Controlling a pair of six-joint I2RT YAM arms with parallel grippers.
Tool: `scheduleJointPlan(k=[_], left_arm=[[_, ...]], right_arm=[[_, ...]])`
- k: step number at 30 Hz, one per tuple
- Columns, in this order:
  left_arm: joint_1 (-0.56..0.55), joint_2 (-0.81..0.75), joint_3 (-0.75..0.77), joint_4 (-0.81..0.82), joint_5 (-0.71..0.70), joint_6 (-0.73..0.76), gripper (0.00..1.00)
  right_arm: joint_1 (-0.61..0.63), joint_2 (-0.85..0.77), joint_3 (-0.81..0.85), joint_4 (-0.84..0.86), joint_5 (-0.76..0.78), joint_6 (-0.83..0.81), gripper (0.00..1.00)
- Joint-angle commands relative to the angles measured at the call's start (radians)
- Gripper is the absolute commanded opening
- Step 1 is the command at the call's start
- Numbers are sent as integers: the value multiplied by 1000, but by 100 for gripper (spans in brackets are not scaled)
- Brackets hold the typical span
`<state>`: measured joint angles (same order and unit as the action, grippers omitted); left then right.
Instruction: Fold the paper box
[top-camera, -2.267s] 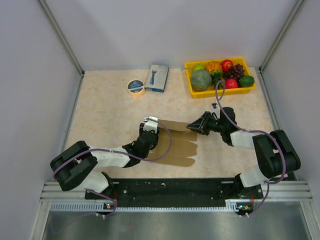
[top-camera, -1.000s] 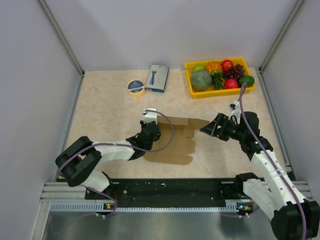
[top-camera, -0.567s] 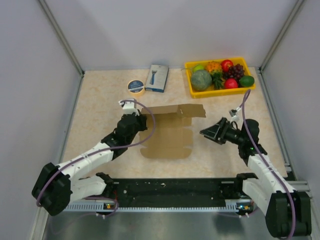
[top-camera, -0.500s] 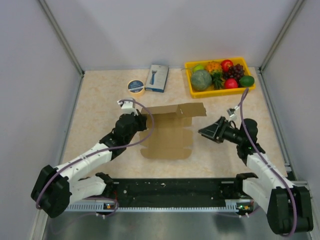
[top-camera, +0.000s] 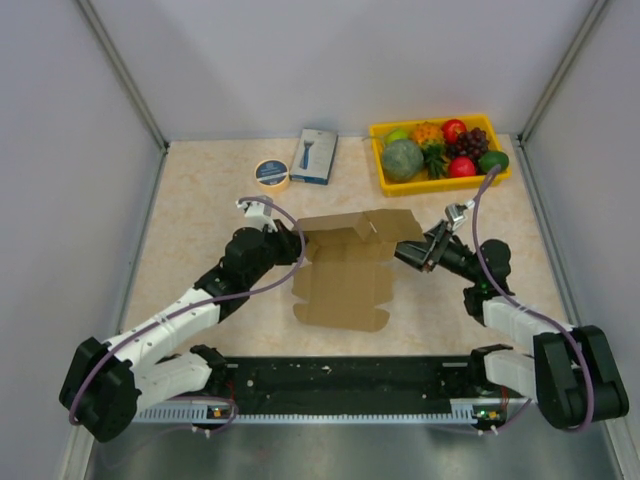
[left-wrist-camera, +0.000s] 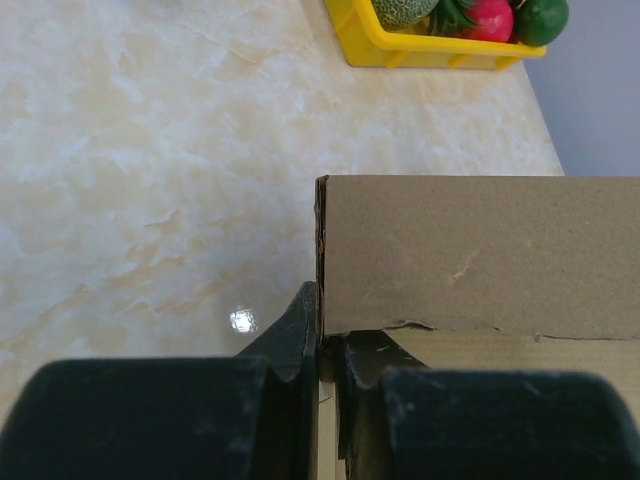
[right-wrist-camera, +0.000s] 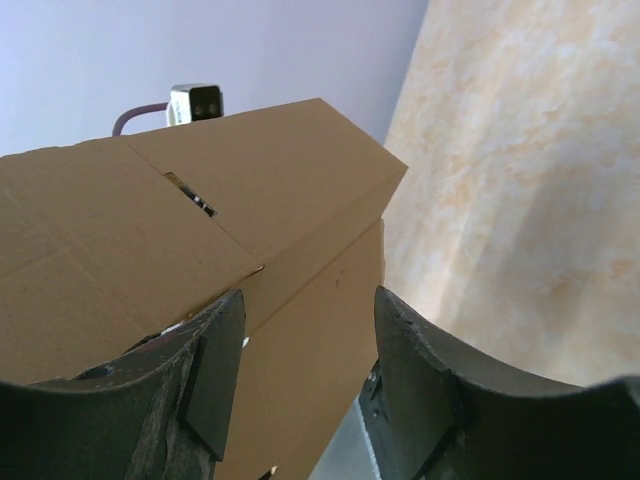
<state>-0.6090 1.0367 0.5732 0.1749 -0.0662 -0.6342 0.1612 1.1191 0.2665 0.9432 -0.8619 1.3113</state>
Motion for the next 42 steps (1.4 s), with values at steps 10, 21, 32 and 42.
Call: scheduleJointPlan(k=[10,21,32,42], left_arm=[[6,0,11,94,22,-38,0],[6,-6,-16,153,62,-22,0],[6,-26,-49,206,62,-36,0],[6,-21,-49,230,121,-68,0]], right_arm=[[95,-33,-21,183,72,77,54],[159,-56,13,149,152,91,53],[181,-31,-47,374,190,155,58],[205,-75,-1,151,221,57,55]])
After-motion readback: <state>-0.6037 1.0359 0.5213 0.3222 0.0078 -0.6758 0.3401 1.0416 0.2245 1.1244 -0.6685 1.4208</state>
